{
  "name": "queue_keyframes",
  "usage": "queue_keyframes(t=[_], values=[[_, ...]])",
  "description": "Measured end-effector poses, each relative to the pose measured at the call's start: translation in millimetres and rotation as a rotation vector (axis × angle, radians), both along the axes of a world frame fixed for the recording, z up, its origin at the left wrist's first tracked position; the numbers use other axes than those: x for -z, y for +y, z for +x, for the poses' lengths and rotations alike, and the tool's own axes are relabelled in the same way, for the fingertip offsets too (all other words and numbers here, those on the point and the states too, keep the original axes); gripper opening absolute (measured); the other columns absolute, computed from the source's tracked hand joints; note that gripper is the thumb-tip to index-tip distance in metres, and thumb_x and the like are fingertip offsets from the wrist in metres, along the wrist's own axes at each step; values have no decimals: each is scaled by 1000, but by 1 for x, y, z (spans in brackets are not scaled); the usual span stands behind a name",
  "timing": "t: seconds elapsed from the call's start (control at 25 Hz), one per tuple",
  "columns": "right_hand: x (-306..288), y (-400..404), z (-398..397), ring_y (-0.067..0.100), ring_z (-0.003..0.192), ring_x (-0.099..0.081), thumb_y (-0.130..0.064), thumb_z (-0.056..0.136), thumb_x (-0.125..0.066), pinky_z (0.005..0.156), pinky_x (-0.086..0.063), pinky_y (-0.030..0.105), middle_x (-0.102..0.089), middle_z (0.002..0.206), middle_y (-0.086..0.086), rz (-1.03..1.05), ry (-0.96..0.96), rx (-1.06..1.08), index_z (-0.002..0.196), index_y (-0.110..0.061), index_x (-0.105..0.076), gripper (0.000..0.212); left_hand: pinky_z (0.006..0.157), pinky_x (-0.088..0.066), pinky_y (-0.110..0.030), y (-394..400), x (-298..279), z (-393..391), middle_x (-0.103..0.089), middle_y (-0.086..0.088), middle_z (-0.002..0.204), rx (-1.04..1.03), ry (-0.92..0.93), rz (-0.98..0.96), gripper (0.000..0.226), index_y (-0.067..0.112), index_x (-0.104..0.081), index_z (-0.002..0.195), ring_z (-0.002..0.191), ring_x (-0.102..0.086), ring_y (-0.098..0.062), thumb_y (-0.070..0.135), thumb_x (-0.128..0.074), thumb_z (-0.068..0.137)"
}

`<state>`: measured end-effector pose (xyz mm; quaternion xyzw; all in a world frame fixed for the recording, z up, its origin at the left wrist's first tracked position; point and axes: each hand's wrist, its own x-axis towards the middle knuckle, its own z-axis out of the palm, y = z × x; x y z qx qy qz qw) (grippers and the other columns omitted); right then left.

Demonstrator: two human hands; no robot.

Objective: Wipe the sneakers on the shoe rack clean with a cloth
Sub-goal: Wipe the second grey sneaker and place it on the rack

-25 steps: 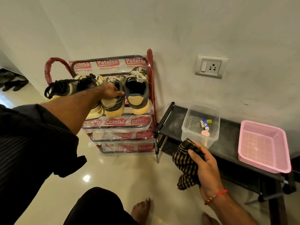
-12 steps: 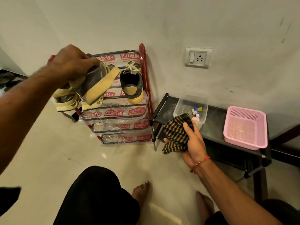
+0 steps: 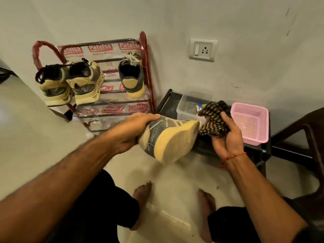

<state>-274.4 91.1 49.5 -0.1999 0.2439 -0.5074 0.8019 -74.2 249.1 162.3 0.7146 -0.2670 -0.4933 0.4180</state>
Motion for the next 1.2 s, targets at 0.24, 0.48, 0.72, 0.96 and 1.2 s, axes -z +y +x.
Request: queue_keyframes(t=[0.24, 0.48, 0.72, 0.96, 1.2], values=[[8, -14, -18, 26, 121, -63, 2, 90, -67, 91, -56, 37, -63, 132, 14, -394, 469, 26, 140, -10, -54, 54, 80, -60, -29, -32, 100, 2, -74, -5, 105, -56, 471, -66, 25, 14, -73, 107, 88, -70, -14, 28, -53, 104], [14, 30, 35, 14, 125, -58, -4, 91, -64, 111, -43, 32, -65, 130, 5, -1256, 995, -331, 128, -9, -65, 38, 71, -53, -24, -39, 143, 8, -72, -1, 84, -28, 289, -42, 25, 13, -72, 95, 80, -66, -13, 25, -53, 105], [42, 30, 39, 30, 119, -58, -2, 80, -60, 104, -47, 45, -61, 126, 15, -1558, 1180, -361, 119, -6, -71, 41, 81, -60, -32, -42, 151, 22, -76, -11, 93, 4, 237, -37, 36, 6, -74, 99, 84, -70, -16, 29, -47, 108], [44, 65, 54, 32, 107, -58, -2, 81, -64, 99, -46, 39, -64, 121, 14, -1817, 1055, -466, 112, -11, -74, 34, 67, -57, -28, -40, 155, 27, -71, -11, 78, 66, 208, -6, 40, 7, -71, 85, 75, -66, -18, 34, -50, 106], [40, 46, 50, 26, 116, -56, -4, 76, -59, 105, -46, 39, -61, 123, 12, -1511, 1235, -340, 114, -11, -73, 42, 92, -58, -41, -41, 160, 28, -73, -15, 109, 153, 80, -18, 29, 10, -73, 106, 101, -70, -27, 21, -47, 108]])
